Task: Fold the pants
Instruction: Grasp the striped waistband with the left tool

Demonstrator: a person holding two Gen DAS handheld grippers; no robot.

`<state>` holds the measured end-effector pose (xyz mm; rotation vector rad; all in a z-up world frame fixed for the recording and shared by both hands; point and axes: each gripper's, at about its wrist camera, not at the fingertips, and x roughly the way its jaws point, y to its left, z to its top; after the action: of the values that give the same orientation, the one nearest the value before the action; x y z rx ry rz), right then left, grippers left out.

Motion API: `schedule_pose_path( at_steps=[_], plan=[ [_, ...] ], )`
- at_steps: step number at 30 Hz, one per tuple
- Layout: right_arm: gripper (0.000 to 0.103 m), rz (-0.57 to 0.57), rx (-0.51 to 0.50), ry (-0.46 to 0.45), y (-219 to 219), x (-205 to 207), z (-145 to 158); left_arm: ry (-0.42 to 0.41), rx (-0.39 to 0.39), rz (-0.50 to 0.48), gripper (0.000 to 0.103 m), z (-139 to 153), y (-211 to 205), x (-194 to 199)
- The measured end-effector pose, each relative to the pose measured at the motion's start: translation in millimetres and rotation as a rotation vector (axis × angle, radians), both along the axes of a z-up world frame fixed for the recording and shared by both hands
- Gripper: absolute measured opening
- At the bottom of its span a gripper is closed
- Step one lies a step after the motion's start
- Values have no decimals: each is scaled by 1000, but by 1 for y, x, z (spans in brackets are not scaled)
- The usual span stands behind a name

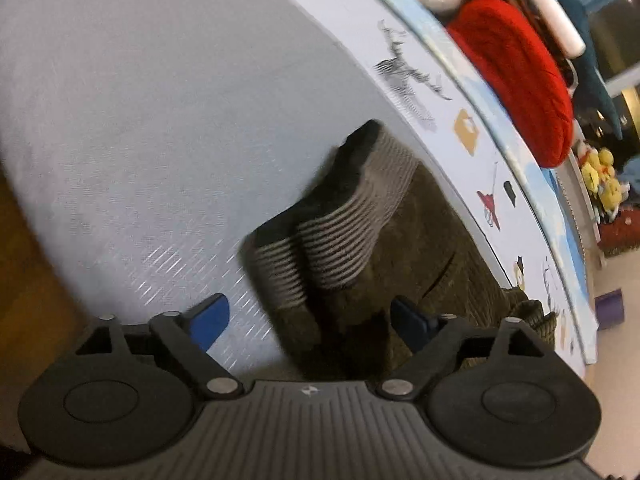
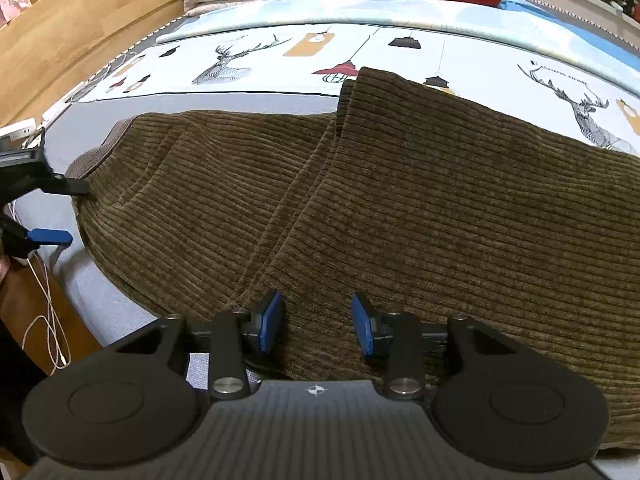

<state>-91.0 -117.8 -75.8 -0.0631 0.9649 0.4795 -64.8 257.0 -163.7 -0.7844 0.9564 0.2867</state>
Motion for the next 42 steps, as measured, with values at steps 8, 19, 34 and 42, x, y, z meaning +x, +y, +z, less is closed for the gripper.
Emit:
schedule_pose_path(
  at_steps=[8,19,34,42],
  plan=[
    [41,-10,-3,-6,1,-2,1,-23,180,-51,67,3,-25,13],
    [41,-11,-1,-8,0,-2,0,-11,83,6,81,-4,-13,11],
    [41,-6,-5,-14,1,-4,1,-111,77,36,58,11,-11,4],
    [41,-4,-2,-13,0,-4,3,-49,119,21,51,0,-16,10]
  ],
)
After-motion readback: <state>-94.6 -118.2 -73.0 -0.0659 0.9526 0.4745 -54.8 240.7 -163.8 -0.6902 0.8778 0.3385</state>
